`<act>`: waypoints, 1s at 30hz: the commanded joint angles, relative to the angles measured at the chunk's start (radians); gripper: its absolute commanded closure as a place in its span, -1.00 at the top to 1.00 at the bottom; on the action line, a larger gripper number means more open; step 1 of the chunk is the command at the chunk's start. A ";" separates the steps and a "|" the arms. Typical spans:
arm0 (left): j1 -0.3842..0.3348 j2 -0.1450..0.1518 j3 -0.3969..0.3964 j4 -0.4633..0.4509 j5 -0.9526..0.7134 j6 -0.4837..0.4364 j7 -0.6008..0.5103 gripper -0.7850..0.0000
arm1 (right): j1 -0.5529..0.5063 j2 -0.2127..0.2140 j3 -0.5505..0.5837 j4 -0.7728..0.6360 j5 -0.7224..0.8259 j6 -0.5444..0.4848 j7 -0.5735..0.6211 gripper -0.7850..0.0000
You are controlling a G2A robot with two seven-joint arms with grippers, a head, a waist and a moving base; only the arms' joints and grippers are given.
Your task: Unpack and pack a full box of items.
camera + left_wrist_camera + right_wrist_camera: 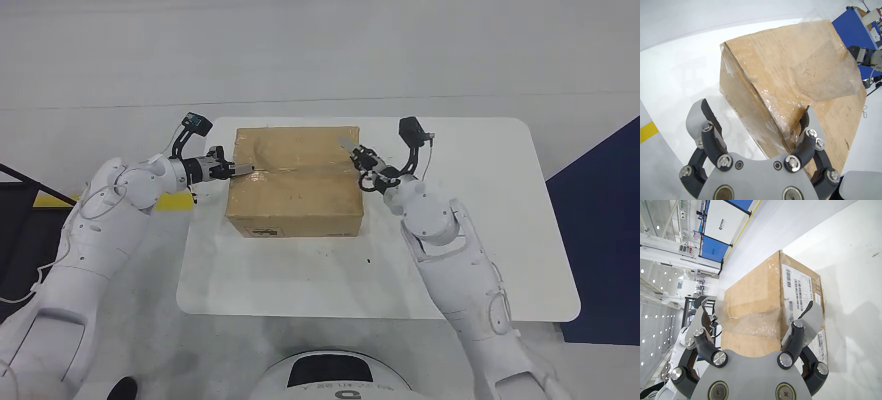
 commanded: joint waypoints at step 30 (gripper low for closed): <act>0.000 0.000 0.000 0.000 0.000 0.000 0.000 1.00 | 0.027 -0.007 -0.065 -0.033 0.000 0.037 0.003 1.00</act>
